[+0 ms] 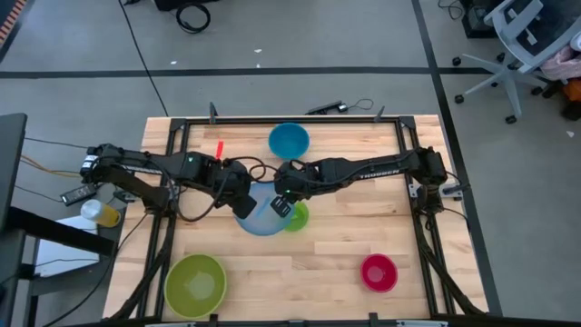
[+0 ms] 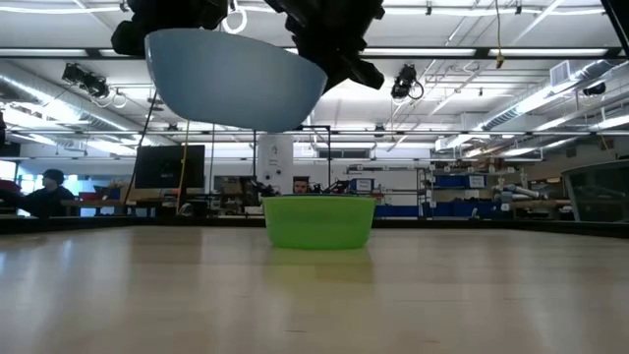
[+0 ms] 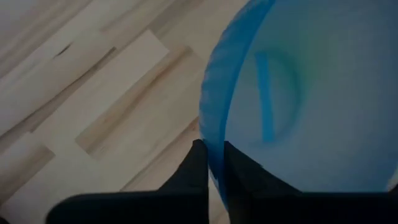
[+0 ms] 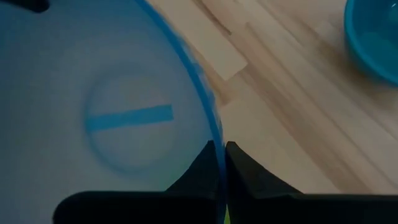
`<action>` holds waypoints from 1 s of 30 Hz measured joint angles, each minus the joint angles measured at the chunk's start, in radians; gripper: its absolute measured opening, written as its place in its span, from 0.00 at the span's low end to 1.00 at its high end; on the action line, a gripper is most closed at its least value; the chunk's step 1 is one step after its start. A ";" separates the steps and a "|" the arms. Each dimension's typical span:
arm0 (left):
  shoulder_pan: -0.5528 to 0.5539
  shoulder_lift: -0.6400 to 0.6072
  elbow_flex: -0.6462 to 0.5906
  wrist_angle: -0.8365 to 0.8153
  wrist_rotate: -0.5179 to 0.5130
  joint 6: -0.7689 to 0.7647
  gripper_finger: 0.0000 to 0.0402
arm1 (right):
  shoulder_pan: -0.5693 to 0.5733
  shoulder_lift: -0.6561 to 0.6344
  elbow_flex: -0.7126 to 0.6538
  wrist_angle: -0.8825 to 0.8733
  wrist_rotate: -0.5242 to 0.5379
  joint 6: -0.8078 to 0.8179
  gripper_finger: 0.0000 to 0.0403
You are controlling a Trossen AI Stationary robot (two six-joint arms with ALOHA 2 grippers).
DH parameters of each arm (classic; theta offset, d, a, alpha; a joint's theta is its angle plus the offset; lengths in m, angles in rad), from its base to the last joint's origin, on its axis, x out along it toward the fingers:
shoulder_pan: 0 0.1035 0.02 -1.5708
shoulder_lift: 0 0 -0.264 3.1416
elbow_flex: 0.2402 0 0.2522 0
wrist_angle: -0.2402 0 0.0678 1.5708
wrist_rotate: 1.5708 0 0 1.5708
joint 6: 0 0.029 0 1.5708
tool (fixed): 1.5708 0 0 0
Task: Nest bowls inside each other
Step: Stack the light blue bowl on top of the green bowl
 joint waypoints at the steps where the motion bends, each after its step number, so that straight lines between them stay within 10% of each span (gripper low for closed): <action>1: 0.000 0.000 0.000 -0.002 0.002 0.008 0.02 | 0.003 0.000 0.000 0.003 0.000 0.003 0.05; 15: -0.068 -0.025 0.001 -0.091 0.139 0.161 0.01 | 0.002 -0.118 -0.002 0.053 -0.144 -0.018 0.50; 30: -0.588 -0.074 -0.007 -0.136 0.143 0.157 0.01 | -0.008 -0.406 -0.001 -0.195 0.150 -0.031 0.59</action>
